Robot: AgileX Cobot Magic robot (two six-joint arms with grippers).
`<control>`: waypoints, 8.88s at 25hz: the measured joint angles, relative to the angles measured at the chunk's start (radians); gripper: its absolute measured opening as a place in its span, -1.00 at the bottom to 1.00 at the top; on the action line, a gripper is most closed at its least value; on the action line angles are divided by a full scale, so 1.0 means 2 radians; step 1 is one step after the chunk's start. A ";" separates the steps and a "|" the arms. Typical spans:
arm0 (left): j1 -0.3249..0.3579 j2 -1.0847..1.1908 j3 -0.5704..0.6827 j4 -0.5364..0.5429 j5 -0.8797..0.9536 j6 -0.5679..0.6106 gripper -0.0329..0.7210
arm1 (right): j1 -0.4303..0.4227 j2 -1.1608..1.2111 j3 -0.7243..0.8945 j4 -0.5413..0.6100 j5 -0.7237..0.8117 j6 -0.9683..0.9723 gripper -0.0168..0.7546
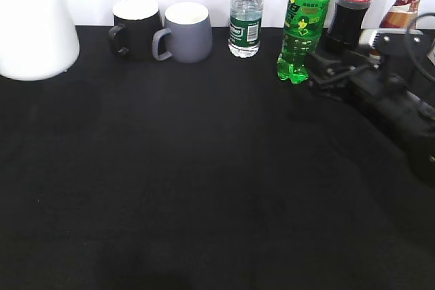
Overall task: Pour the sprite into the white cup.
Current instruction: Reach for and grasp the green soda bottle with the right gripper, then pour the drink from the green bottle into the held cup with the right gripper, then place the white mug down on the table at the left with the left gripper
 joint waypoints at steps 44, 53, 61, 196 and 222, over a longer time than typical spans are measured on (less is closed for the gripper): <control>0.000 0.000 0.000 0.024 0.007 0.000 -0.82 | 0.000 0.158 -0.273 -0.063 0.082 0.023 0.09; 0.000 0.000 0.000 0.054 0.006 -0.035 -0.82 | 0.000 0.032 -0.166 -0.092 0.126 0.007 0.07; 0.000 0.000 -0.001 0.180 -0.014 -0.182 -0.82 | 0.000 -0.215 -0.096 -0.319 0.318 0.161 0.07; -0.120 0.212 -0.279 0.391 -0.098 -0.309 -0.82 | 0.076 -0.348 -0.135 -0.142 0.502 0.062 0.02; 0.030 0.245 -0.058 -0.119 -0.091 0.013 -0.82 | 0.076 -0.318 -0.009 -0.063 0.320 -0.008 0.02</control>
